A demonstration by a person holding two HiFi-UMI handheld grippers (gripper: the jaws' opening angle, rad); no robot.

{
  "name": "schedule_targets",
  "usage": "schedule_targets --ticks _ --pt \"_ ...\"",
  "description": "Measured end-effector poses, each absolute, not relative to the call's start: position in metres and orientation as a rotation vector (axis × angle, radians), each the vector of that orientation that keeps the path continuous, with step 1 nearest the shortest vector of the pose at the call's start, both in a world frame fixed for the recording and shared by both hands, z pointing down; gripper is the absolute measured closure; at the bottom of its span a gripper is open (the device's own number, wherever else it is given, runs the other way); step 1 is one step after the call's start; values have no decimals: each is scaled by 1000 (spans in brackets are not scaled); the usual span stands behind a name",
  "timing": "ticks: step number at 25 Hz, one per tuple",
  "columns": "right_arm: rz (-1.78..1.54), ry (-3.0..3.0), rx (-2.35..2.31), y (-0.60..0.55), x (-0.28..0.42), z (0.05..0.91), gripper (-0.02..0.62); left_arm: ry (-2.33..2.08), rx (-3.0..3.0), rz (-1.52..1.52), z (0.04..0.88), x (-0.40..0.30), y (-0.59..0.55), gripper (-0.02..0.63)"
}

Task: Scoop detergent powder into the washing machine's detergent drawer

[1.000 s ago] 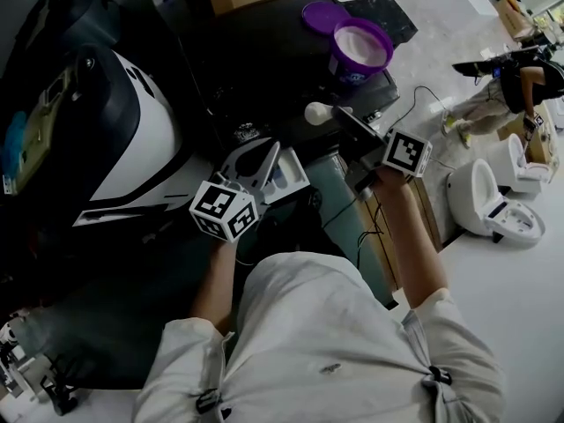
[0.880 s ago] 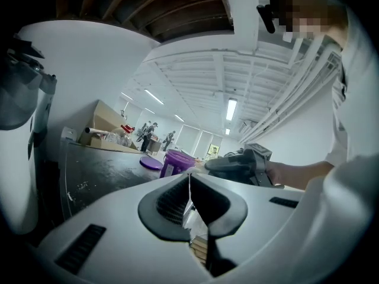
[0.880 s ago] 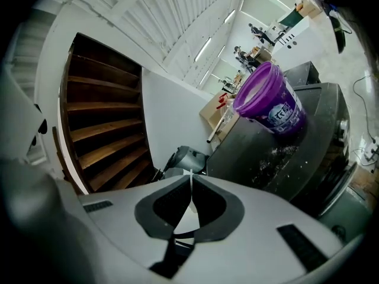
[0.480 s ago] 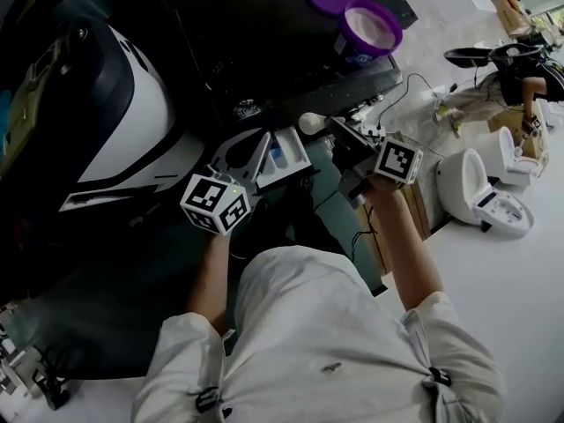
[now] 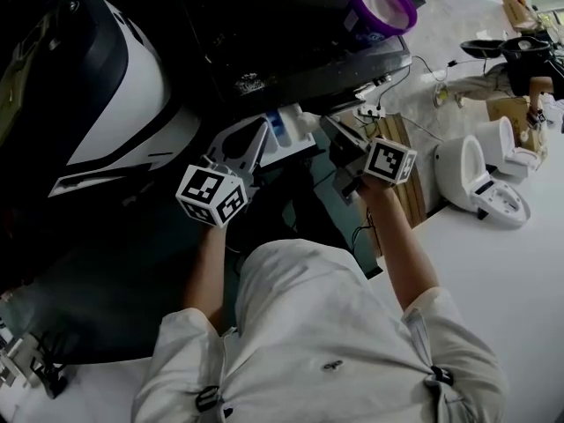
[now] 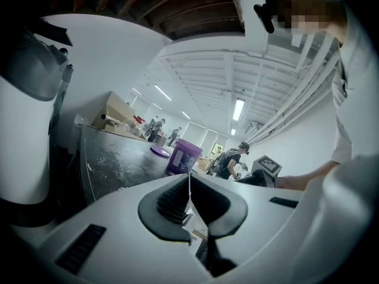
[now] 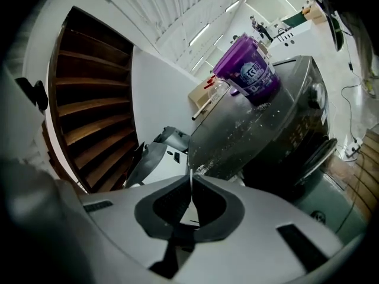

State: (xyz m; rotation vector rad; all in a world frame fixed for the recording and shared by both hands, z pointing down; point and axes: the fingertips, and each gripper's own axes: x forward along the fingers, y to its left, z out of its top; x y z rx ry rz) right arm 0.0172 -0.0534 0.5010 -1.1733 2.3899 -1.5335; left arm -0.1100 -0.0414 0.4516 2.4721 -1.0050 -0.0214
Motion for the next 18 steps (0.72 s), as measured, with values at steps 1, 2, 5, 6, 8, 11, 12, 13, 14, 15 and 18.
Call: schedule_targets --ticks 1,2,5,6,8,11,12,13,14,15,18 --pt "-1540 2385 -1198 -52 19 508 583 -1005 2469 -17 454 -111 -41 584" --pt "-1543 2382 -1224 -51 20 514 583 -1007 2464 -15 456 -113 -40 584" --pt "-1542 2383 -1275 -50 22 526 583 -1015 2447 -14 461 -118 -37 584" --pt "-1538 2387 -1289 -50 22 528 583 -1019 2442 -13 463 -119 -36 584" --pt "-1530 2398 -1326 -49 22 535 583 -1028 2429 -11 466 -124 -34 584" --pt "-1513 2436 -1391 -49 24 549 583 -1041 2411 -3 471 -131 -33 584" --pt "-1501 2457 -1414 -50 24 553 583 -1045 2407 0 473 -134 -34 584" --pt "-1487 2481 -1438 -51 23 557 583 -1048 2403 2 475 -136 -34 584" --pt "-1476 2506 -1459 -51 23 562 583 -1050 2399 3 477 -137 -35 584" --pt "-1470 2527 -1472 -51 21 566 583 -1050 2396 3 479 -138 -35 584" --pt "-1461 2567 -1481 -51 15 575 583 -1044 2391 9 483 -138 -34 584"
